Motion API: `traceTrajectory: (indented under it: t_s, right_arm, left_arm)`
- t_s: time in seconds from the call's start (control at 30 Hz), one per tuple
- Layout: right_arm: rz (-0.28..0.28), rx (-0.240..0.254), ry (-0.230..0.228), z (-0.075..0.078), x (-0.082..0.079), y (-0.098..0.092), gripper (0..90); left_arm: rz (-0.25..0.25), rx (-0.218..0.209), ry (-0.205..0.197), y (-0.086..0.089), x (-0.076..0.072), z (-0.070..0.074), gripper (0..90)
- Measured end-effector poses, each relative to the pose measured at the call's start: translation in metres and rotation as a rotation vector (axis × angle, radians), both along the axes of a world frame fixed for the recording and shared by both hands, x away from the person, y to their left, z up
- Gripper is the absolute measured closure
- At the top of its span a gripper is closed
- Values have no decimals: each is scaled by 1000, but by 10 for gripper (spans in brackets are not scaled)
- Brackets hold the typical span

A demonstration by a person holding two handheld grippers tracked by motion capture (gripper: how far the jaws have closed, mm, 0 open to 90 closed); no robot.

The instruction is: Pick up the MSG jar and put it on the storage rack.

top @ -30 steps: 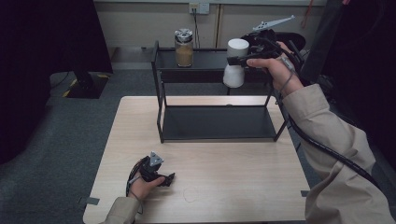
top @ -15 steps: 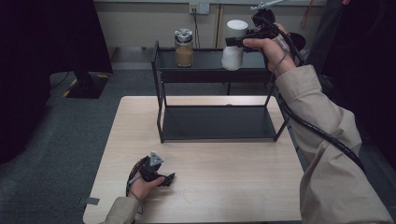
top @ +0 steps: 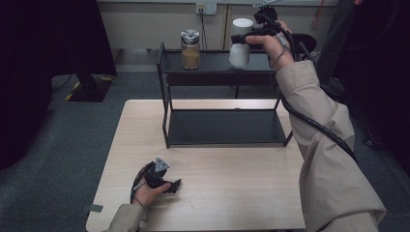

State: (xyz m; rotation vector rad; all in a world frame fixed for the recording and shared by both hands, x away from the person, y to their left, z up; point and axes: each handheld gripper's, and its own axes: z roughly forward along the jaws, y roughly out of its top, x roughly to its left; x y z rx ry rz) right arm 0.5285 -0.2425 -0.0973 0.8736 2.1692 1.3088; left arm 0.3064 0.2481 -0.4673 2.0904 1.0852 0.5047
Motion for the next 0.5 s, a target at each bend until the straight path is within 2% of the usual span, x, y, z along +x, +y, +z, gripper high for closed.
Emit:
traceTrajectory:
  t_s: [0.27,0.5]
  right_arm:
    - [-6,10,13,-6,12,1,351]
    - [-15,28,21,-11,16,-3,351]
  left_arm:
    - [-1,1,1,0,0,0,0]
    - [0,1,1,0,0,0,0]
